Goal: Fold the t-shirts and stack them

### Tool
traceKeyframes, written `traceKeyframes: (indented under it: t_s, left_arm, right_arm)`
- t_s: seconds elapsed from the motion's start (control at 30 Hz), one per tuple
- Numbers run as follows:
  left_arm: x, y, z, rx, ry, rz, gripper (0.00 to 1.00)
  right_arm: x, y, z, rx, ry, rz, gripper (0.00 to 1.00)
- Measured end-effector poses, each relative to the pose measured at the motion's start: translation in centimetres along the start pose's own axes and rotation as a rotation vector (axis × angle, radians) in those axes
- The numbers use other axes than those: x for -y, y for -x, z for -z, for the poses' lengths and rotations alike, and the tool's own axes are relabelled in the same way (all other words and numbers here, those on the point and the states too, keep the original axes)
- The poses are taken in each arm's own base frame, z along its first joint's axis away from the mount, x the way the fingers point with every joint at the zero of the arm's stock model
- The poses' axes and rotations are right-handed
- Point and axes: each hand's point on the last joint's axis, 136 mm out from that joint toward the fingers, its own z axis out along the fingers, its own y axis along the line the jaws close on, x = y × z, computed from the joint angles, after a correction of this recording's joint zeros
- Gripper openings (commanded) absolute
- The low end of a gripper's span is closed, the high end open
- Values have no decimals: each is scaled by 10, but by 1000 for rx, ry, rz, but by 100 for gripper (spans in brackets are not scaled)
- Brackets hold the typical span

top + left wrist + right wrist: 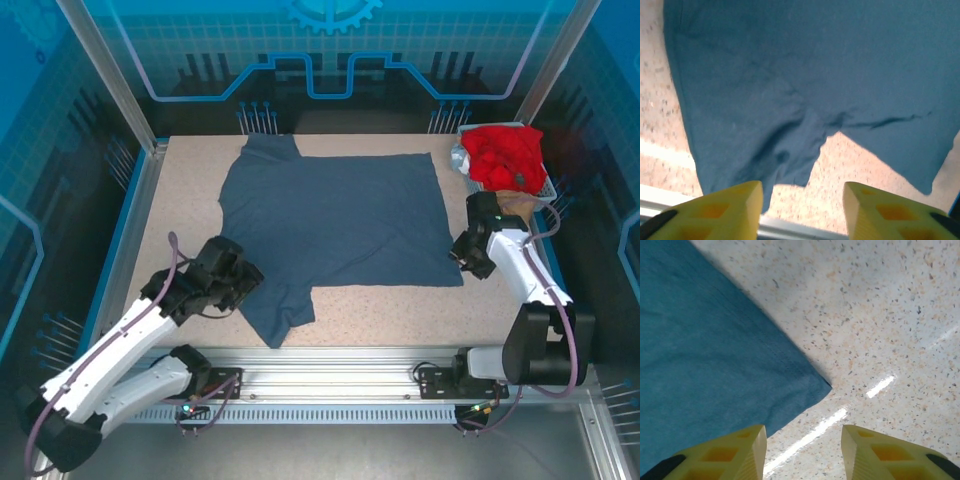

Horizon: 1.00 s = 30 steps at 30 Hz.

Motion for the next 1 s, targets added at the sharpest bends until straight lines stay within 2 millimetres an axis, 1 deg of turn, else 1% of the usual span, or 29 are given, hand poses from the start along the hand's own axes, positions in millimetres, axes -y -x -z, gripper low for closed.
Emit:
traceKeyframes:
  t_s: [0.07, 0.17, 0.3, 0.4, 0.43, 0.47, 0.5, 0.57, 0.63, 0.7, 0.8, 0.9, 1.0]
  left_arm:
    - [-4, 12, -19, -2, 49, 52, 36]
    - [-13, 25, -56, -23, 132, 118, 29]
    - [-28, 37, -100, -67, 225, 173, 23]
    - [-45, 45, -126, -107, 313, 197, 21]
    - [-51, 49, -132, -115, 337, 203, 21]
    - [-56, 54, -137, -125, 357, 217, 20]
    - [-56, 61, -137, -133, 353, 231, 21]
    - [-53, 82, -140, -112, 335, 237, 21]
    - [-55, 104, -145, -104, 336, 249, 21]
    - [-51, 126, -149, -88, 323, 236, 22]
    - [-43, 152, -156, -75, 307, 189, 26]
    - [-33, 166, -160, -69, 291, 122, 30]
    - [-23, 175, -161, -66, 275, 61, 32]
  right_arm:
    - [-12, 1, 2, 4, 43, 21, 40]
    - [-37, -4, -4, -33, 105, 77, 37]
    - [-67, -14, -26, -122, 136, 146, 36]
    - [-76, -23, -41, -188, 138, 166, 36]
    - [-79, -25, -44, -203, 137, 169, 36]
    - [-82, -25, -47, -217, 134, 174, 37]
    - [-88, -25, -49, -231, 135, 182, 37]
    - [-100, -23, -53, -249, 142, 200, 37]
    - [-114, -21, -57, -262, 150, 216, 38]
    - [-126, -21, -62, -274, 151, 235, 38]
    - [-137, -23, -69, -297, 136, 251, 38]
    - [-142, -22, -82, -326, 109, 253, 38]
    - [-143, -23, -92, -360, 77, 252, 38]
